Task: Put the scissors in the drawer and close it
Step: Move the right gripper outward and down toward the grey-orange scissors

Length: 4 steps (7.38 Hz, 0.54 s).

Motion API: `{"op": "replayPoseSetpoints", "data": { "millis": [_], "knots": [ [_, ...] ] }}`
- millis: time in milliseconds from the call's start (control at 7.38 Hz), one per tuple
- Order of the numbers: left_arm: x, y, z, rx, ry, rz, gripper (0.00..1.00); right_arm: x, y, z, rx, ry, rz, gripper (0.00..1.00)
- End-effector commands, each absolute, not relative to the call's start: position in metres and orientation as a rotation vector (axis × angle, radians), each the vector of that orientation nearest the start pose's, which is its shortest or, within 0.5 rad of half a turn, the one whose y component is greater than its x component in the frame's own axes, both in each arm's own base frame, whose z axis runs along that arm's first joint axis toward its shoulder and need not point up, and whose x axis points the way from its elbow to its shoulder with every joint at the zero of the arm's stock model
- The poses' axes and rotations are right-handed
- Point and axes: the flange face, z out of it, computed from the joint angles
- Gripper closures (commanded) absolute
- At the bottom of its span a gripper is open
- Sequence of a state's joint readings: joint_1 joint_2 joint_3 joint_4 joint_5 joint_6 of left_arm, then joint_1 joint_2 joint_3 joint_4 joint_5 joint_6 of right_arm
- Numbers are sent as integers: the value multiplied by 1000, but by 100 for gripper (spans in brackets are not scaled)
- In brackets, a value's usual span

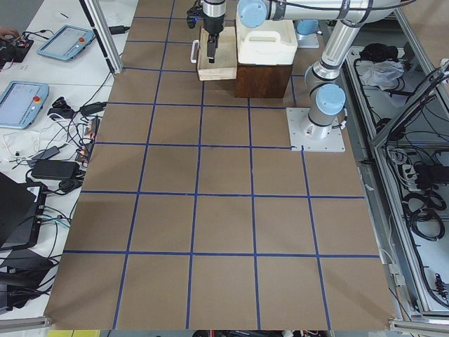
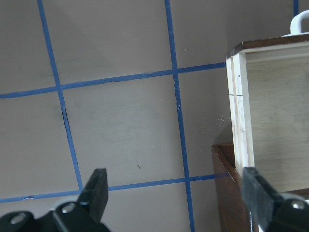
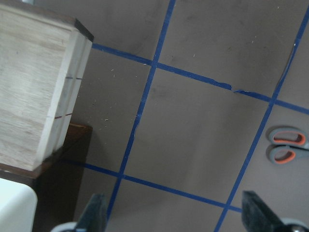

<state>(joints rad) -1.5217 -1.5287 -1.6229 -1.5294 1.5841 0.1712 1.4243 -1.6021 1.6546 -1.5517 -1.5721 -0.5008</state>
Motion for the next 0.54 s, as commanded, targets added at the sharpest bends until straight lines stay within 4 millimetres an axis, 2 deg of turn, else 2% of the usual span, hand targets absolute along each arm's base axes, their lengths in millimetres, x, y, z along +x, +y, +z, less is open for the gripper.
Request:
{"op": "replayPoseSetpoints", "data": {
  "millis": [0,136,407],
  "knots": [
    [-108,-483,487,189,3120,-50,0,-5,-501,414,-946,2954,89,0],
    [-108,-483,487,189,3118,-50,0,-36,-494,388,-1079,2880,113,0],
    [-108,-483,487,191,3116,-50,0,-120,-487,321,-1498,2725,31,0]
  ]
}}
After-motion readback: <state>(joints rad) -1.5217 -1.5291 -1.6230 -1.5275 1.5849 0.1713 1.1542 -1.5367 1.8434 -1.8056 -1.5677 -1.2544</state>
